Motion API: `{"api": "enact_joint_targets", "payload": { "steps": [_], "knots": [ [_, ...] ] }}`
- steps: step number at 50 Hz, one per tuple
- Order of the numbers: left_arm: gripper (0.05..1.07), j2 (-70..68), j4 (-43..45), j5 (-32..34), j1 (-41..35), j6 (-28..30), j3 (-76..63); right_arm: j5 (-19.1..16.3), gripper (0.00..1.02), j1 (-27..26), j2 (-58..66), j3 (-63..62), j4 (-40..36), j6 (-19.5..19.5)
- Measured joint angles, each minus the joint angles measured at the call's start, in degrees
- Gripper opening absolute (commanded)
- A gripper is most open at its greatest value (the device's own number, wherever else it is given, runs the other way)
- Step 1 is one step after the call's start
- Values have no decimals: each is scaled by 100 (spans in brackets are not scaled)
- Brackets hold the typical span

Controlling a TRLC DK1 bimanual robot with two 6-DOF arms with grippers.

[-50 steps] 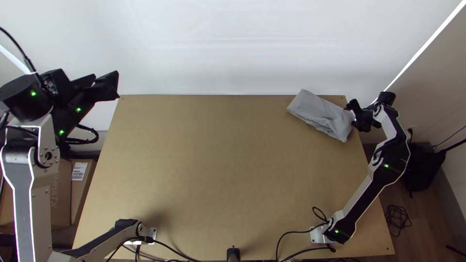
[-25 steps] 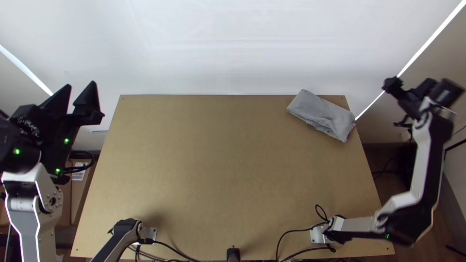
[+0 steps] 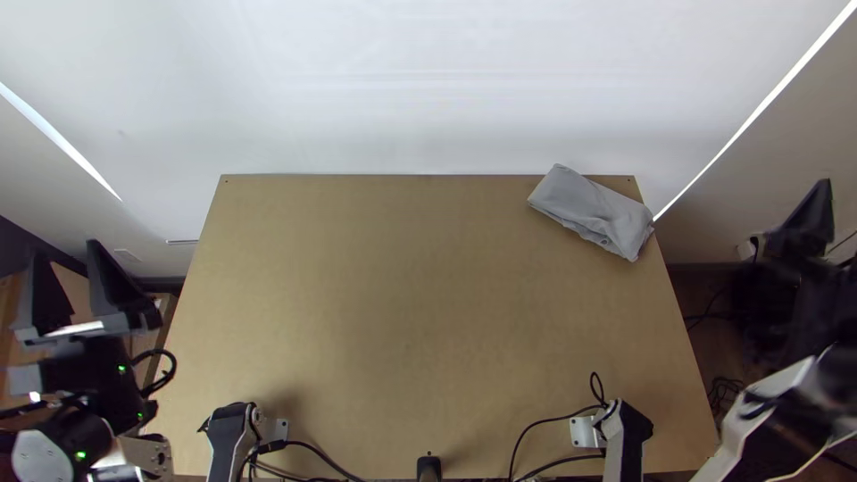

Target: Fold the t-shirt

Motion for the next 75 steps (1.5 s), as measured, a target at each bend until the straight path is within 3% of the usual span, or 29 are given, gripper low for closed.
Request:
{"api": "enact_joint_targets", "payload": {
  "steps": [5, 18, 29, 38, 46, 52, 64, 69, 75],
  "knots": [
    [102, -553, 249, 0, 13, -31, -811, 50, 99, -44, -828, -1038, 863, 0],
    [103, -1287, 669, 2, 13, -184, -2297, 118, 99, -46, -1976, -3195, 1904, -170],
    [102, -1727, 1069, 2, 13, -61, -3458, 212, 99, 57, -2529, -4605, 2509, -734],
    [103, -1753, 1270, 4, -61, -46, -3954, 525, 99, 557, -3451, -5823, 2855, -1440],
    [103, -1762, 1266, 2, -155, -46, -4347, 1161, 99, 1158, -3646, -6415, 2914, -1871],
    [103, -1773, 1182, 2, -155, -46, -4509, 1534, 99, 1495, -3657, -6756, 2761, -1982],
    [103, -1779, 83, 22, -271, -48, -4625, 1652, 99, 2109, -3661, -6839, 785, -2031],
    [103, -1777, -643, 44, -304, -48, -4625, 1676, 99, 2350, -3661, -6839, 601, -1891],
    [103, -1777, -717, 155, -297, -48, -4625, 1694, 99, 2371, -3661, -6839, 599, -1731]
  ]
}}
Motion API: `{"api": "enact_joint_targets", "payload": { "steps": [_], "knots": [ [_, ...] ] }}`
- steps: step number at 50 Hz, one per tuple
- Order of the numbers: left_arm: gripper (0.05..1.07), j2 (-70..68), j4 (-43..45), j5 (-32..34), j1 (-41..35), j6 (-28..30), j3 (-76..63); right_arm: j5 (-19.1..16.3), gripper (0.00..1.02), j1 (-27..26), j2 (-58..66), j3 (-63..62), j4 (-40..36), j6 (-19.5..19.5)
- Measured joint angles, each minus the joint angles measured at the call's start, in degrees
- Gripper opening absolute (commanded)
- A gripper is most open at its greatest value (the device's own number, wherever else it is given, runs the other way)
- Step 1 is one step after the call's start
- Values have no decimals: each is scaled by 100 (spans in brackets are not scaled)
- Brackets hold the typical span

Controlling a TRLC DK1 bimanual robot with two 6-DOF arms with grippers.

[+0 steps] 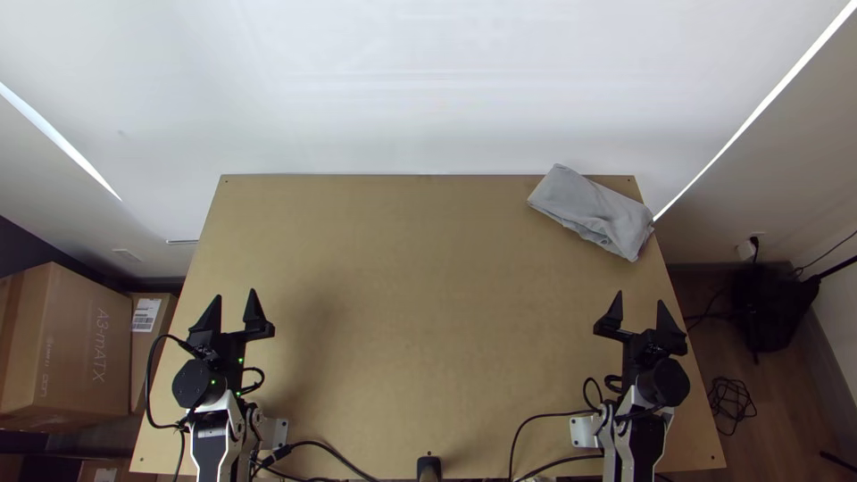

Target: Fold the t-shirt

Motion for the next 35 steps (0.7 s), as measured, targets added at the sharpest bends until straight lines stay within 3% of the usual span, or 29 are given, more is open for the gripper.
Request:
{"api": "enact_joint_targets", "payload": {
  "steps": [35],
  "knots": [
    [103, 0, 0, 2, 26, 0, 0, 0, 99, 0, 0, 0, 0, 44]
  ]
}}
